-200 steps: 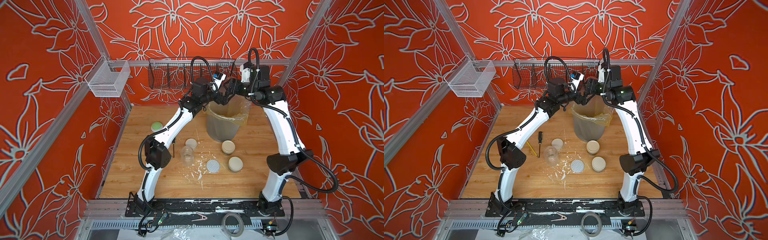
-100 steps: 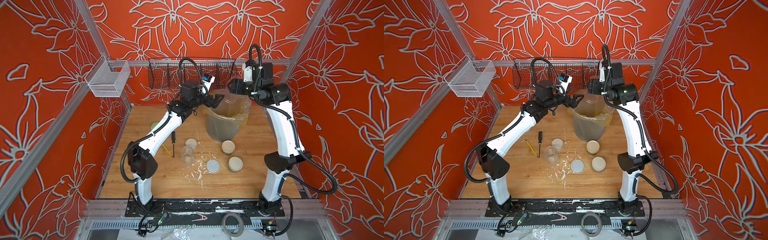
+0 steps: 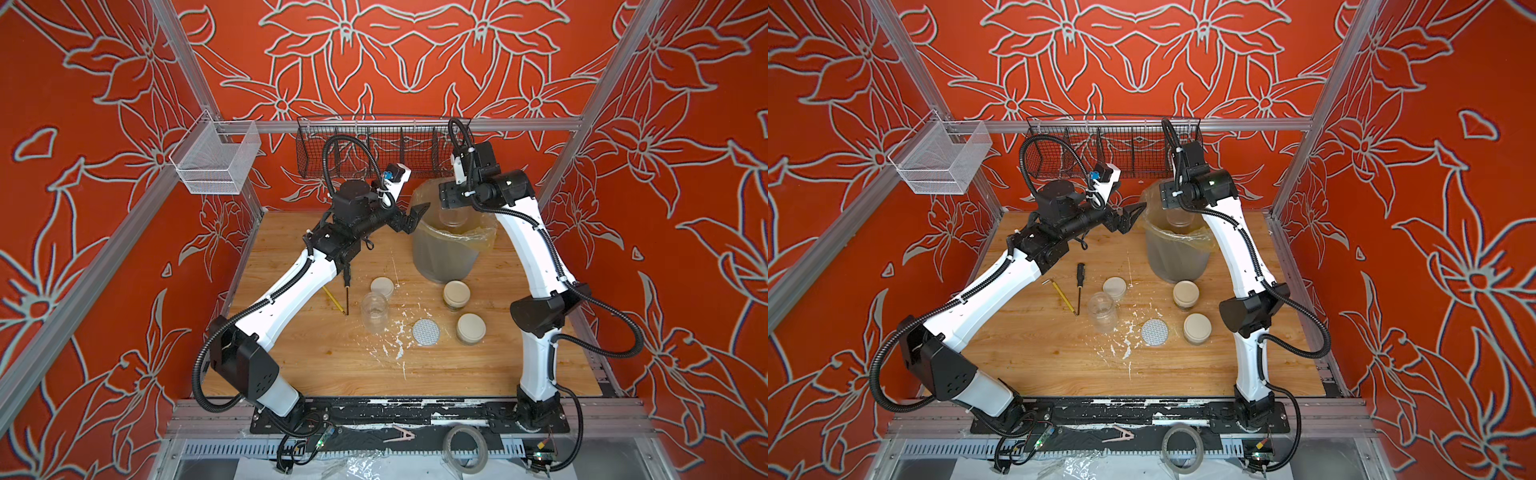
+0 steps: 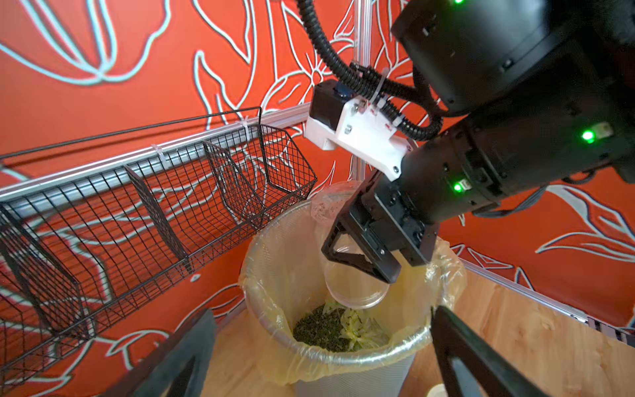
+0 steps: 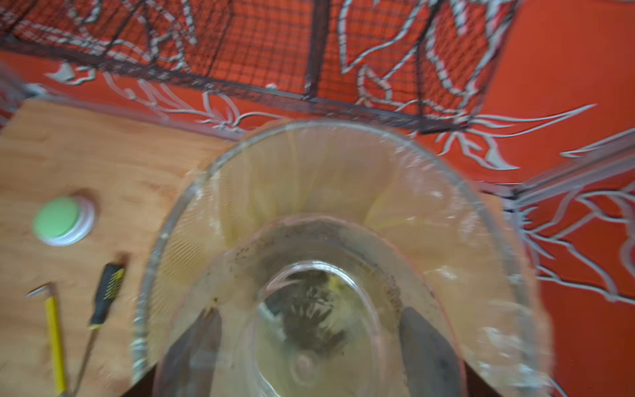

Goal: Empty moldy tea leaves from jars
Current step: Pour the moldy tea leaves from the jar into the trash bin, then place the jar at the center of the board.

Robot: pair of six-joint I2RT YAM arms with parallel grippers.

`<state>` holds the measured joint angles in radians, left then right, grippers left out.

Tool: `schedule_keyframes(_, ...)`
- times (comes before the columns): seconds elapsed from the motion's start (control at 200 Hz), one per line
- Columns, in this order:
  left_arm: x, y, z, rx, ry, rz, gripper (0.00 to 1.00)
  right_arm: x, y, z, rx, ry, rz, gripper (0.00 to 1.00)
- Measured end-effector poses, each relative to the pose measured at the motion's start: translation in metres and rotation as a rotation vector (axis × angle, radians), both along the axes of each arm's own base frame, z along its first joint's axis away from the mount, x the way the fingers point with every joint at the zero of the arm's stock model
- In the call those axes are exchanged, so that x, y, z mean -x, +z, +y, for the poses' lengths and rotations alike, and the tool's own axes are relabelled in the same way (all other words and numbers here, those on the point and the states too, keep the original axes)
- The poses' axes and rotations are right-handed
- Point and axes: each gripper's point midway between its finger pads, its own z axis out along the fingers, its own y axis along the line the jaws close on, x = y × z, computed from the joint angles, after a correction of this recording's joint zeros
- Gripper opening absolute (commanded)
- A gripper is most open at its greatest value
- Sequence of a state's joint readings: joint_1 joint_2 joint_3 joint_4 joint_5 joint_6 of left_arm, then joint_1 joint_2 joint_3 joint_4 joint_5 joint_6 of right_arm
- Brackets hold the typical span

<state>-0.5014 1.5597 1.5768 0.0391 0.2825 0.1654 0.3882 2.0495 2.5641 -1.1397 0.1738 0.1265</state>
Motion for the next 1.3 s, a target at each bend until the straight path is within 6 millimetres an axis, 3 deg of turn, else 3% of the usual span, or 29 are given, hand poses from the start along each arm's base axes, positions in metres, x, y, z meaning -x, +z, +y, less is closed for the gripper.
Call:
schedule_keyframes(0.305,0.007,-0.012,-0.014,-0.066,-0.094,-0.130,0.97,0.005,0.020,-0.006,-0.186,-0.008,-0.021,0.34)
schedule_keyframes(0.536,-0.004,0.010,-0.036,-0.055,-0.184,-0.329,0.97,0.038,0.082,-0.019,-0.484,0.013,-0.131,0.34)
schedule_keyframes(0.651,-0.014,0.016,-0.051,-0.037,-0.237,-0.391,0.97,0.061,0.111,-0.012,-0.620,0.073,-0.177,0.34)
schedule_keyframes(0.771,-0.018,0.023,-0.064,-0.016,-0.295,-0.435,0.97,0.074,0.130,-0.002,-0.723,0.136,-0.206,0.33)
schedule_keyframes(0.966,-0.013,0.042,-0.070,0.030,-0.347,-0.498,0.97,0.077,0.134,0.016,-0.875,0.216,-0.169,0.33)
schedule_keyframes(1.301,-0.008,0.051,-0.071,0.081,-0.374,-0.520,0.97,0.086,0.136,0.034,-1.019,0.291,-0.103,0.33)
